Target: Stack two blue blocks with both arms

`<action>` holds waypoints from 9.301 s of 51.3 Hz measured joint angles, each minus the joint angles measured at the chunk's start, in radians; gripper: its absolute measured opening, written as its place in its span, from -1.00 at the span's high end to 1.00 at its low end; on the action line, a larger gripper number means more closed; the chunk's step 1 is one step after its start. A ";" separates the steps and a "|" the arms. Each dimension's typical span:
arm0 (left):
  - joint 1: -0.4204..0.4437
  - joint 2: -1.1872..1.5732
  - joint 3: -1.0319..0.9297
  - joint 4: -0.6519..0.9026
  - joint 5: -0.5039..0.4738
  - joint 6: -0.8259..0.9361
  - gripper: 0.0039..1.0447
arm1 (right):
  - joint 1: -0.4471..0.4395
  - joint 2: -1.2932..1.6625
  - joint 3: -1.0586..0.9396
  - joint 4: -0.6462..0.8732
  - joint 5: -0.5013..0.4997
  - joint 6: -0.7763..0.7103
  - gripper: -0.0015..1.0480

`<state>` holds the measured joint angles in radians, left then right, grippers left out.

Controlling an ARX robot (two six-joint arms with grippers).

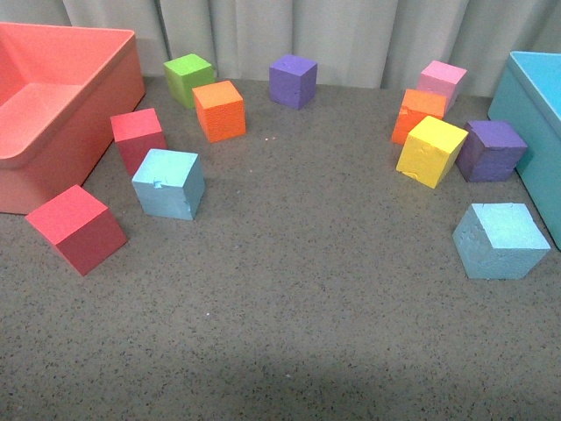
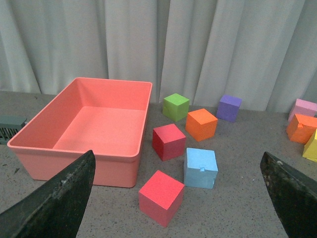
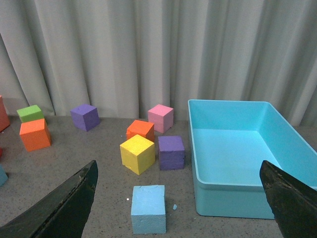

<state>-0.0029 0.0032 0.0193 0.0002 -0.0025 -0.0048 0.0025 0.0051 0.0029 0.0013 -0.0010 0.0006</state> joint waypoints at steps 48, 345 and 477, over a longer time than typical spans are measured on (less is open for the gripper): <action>0.000 0.000 0.000 0.000 0.000 0.000 -0.88 | 0.000 0.000 0.000 0.000 0.000 0.000 -0.82; 0.000 0.000 0.000 0.000 0.000 0.000 -0.88 | 0.000 0.452 0.000 0.454 0.003 0.000 0.98; -0.126 1.416 0.598 0.098 0.062 -0.105 -0.88 | 0.000 -0.002 0.000 0.000 0.000 0.000 -0.82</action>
<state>-0.1291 1.4197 0.6170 0.0982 0.0593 -0.1093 0.0025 0.0036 0.0032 0.0013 -0.0013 0.0002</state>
